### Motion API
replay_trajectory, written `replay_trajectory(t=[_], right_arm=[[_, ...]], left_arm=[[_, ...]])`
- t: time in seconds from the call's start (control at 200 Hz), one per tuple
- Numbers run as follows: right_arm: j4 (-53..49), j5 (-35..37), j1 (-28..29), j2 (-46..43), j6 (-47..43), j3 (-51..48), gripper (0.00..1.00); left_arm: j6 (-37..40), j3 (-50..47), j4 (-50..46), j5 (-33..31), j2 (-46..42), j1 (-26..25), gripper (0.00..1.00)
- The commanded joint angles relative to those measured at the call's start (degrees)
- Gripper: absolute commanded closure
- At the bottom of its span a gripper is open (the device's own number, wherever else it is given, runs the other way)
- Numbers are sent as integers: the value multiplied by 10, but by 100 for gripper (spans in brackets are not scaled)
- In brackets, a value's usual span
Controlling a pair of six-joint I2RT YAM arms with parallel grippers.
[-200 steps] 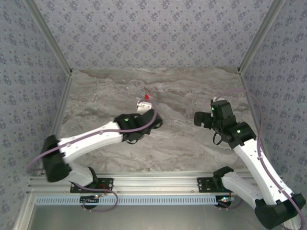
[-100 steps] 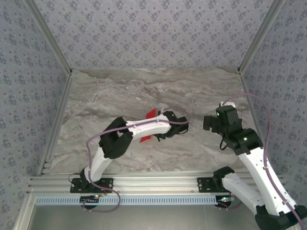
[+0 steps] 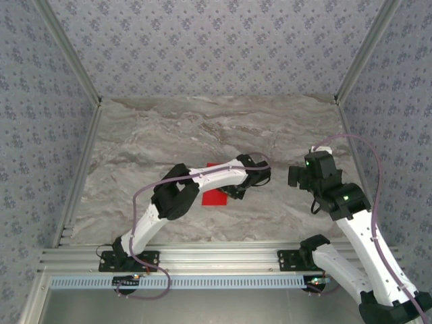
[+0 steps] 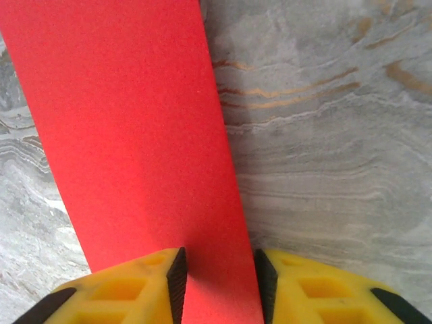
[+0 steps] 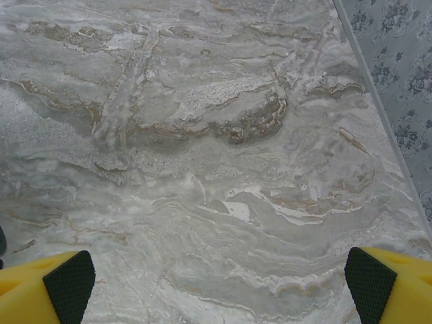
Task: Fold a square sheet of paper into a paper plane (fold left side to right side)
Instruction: Turn over the paper at the center of the table.
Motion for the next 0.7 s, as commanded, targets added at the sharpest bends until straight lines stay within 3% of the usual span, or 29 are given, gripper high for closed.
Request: replay_trajectory(t=[0.0,0.23,0.45,0.57,0.695], right_arm=[[-4,-14,-5,-1,-6,-7,0],[33,-93,-5,18,-3,-28,0],[173,-298,1,83,37,-86,2],[277,-380,31,173,64,-98,20],[338,-402,83,299,72,-58,42]], left_arm=[[24,12,57,77,-15,-1,56],[39,-113,234,202,-158,20,41],[17,-302,363,234,-329,73,37],[-21,-444,469,290,-409,132,37],[-45,-559,560,332,-469,191,37]])
